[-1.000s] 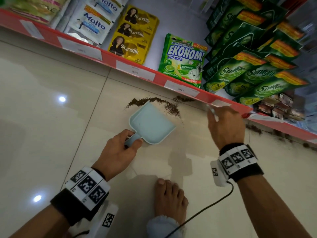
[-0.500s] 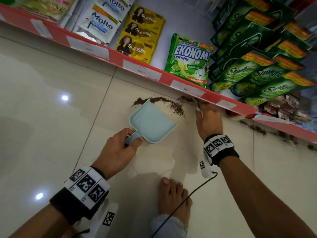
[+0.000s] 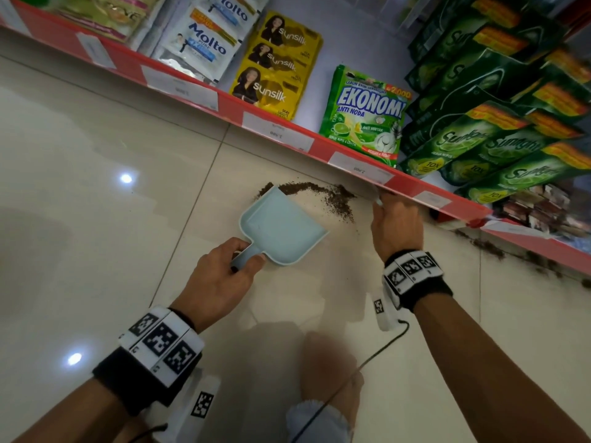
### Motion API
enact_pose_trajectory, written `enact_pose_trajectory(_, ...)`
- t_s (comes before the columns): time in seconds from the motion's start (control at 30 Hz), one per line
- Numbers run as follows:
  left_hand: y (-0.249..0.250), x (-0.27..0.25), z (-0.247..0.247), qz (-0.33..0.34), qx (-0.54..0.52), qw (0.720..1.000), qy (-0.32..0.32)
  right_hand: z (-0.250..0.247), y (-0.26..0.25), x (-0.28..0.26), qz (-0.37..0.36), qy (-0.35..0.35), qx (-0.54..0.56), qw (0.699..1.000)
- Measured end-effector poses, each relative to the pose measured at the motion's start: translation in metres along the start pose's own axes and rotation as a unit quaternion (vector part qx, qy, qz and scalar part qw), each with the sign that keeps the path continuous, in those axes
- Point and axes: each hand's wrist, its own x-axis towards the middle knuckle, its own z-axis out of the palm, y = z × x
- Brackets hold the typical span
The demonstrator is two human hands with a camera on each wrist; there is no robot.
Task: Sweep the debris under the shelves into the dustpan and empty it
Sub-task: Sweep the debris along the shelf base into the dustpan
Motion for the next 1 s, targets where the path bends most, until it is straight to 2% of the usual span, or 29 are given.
enact_pose_trajectory(0.13, -0.002, 0.0, -0.002, 0.0, 0.006, 1.0, -0.001, 0.018, -0.025, 0.016, -0.042, -0.03, 0.059, 0.997)
enact_pose_trajectory(0.3, -0.01, -0.001, -0.007, -0.008, 0.003, 1.0, 0.006, 0.023, -0.049, 0.018, -0.197, -0.088, 0.147, 0.965)
enact_pose_trajectory(0.43, -0.018, -0.003, -0.011, -0.013, -0.006, 1.0, 0.015, 0.011, -0.042, 0.002, -0.276, -0.1, 0.17, 0.941)
enact_pose_trajectory(0.57, -0.023, -0.003, -0.011, -0.016, -0.008, 1.0, 0.016, -0.012, -0.017, -0.015, -0.26, -0.02, 0.161, 0.952)
enact_pose_trajectory(0.67, -0.023, -0.002, -0.01, -0.009, 0.001, 1.0, 0.014, -0.023, -0.001, -0.02, -0.189, 0.026, 0.085, 0.978)
enact_pose_trajectory(0.77, -0.021, -0.001, -0.008, -0.002, 0.011, 1.0, 0.011, -0.019, 0.001, -0.019, -0.081, 0.002, 0.001, 0.997)
enact_pose_trajectory(0.83, -0.021, -0.001, -0.007, 0.002, 0.015, 1.0, 0.01, -0.011, -0.005, -0.018, -0.042, -0.019, 0.007, 0.999)
enact_pose_trajectory(0.9, -0.023, -0.001, -0.007, 0.005, 0.016, 1.0, 0.01, -0.005, -0.018, -0.019, -0.057, -0.018, 0.058, 0.997)
enact_pose_trajectory(1.0, -0.027, -0.002, -0.007, 0.005, 0.021, 1.0, 0.011, -0.004, -0.045, -0.031, -0.14, -0.036, 0.127, 0.981)
